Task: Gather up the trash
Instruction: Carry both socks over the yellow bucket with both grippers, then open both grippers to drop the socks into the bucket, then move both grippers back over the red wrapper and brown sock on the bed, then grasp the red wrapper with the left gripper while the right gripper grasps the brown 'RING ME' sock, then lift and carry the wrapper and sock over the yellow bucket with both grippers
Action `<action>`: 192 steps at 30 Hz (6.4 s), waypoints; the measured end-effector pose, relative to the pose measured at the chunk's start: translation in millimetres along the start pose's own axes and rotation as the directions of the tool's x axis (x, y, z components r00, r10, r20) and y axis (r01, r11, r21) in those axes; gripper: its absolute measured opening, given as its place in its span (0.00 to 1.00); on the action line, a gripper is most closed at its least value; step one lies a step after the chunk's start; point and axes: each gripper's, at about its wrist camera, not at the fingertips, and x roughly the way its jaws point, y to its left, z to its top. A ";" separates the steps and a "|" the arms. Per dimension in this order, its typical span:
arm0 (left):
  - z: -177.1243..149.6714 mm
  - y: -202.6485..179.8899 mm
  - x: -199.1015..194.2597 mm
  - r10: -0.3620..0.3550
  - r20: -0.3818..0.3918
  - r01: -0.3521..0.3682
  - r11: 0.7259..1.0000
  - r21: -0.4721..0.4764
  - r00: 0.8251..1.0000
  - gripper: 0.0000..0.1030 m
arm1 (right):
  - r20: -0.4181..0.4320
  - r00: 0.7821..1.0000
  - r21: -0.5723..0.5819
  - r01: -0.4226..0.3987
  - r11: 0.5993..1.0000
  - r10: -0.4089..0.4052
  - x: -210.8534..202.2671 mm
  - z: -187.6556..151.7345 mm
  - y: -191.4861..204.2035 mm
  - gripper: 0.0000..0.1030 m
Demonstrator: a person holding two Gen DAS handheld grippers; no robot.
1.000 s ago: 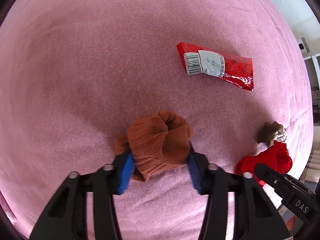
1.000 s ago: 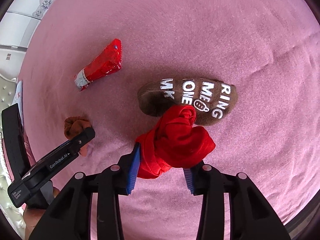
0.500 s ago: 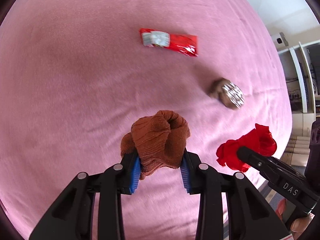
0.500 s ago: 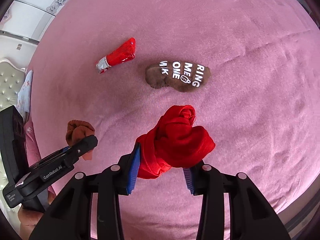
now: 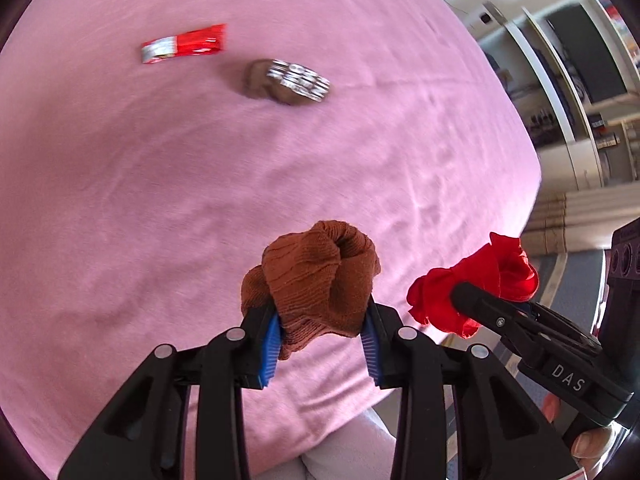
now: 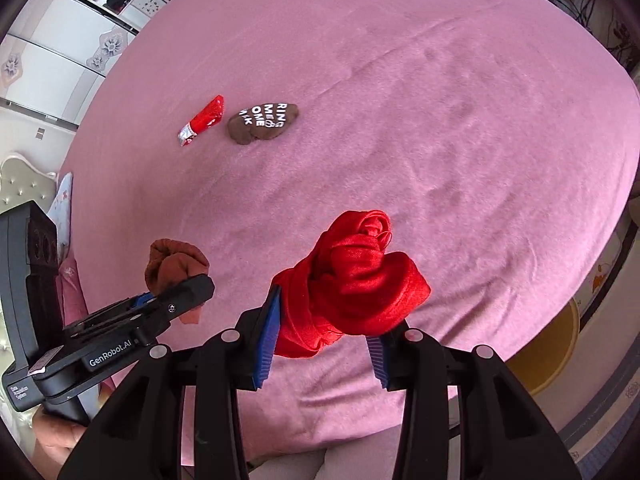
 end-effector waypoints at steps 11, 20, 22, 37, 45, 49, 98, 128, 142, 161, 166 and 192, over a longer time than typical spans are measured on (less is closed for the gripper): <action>-37.2 -132.2 47.0 -0.003 -0.106 0.023 0.982 0.189 0.994 0.34 | 0.040 0.999 0.196 0.019 0.980 -0.027 -49.1 -46.7 -126.5 0.37; -76.9 -242.6 108.2 0.015 -0.200 0.051 0.946 0.320 0.980 0.34 | 0.037 0.997 0.330 0.055 0.942 -0.071 -82.4 -91.9 -238.9 0.38; -87.1 -263.4 121.5 0.026 -0.223 0.056 0.935 0.351 0.974 0.34 | 0.033 0.996 0.354 0.061 0.933 -0.077 -86.4 -103.7 -259.7 0.38; -145.7 -362.2 206.0 0.119 -0.351 0.083 0.857 0.509 0.929 0.35 | -0.025 0.999 0.495 0.047 0.868 -0.040 -75.1 -168.1 -358.7 0.38; -151.5 -374.5 225.5 0.146 -0.383 0.089 0.842 0.532 0.912 0.66 | -0.040 0.999 0.512 0.046 0.858 -0.029 -71.7 -179.5 -377.2 0.48; -152.2 -376.5 231.7 0.165 -0.389 0.078 0.840 0.537 0.907 0.68 | -0.050 0.998 0.526 0.053 0.849 -0.031 -70.3 -186.3 -386.8 0.48; -34.4 -33.4 -25.9 0.035 0.061 -0.036 0.999 0.023 0.998 0.68 | -0.009 1.000 -0.151 0.007 0.989 -0.008 -25.7 -22.0 -10.4 0.48; 109.7 81.5 -13.5 0.097 0.080 -0.077 0.973 -0.219 0.992 0.68 | -0.140 0.990 -0.359 -0.028 0.933 -0.025 98.5 156.2 99.5 0.47; 171.5 124.6 27.1 0.137 0.000 -0.134 0.972 -0.191 0.991 0.68 | -0.204 0.976 -0.421 -0.012 0.907 -0.082 184.2 205.7 136.7 0.48; 244.5 133.1 48.2 0.229 -0.014 -0.228 0.972 0.057 0.973 0.71 | -0.220 0.975 -0.140 -0.066 0.988 0.034 193.6 218.1 96.9 0.11; 260.1 132.1 67.5 0.254 -0.030 -0.249 0.960 0.127 0.967 0.77 | -0.231 0.970 -0.084 -0.093 0.992 0.071 187.1 216.1 87.1 0.12; 225.5 129.0 41.7 0.198 -0.008 -0.198 0.980 0.005 0.980 0.12 | -0.159 0.982 -0.016 -0.109 0.994 0.105 113.5 185.4 44.6 0.12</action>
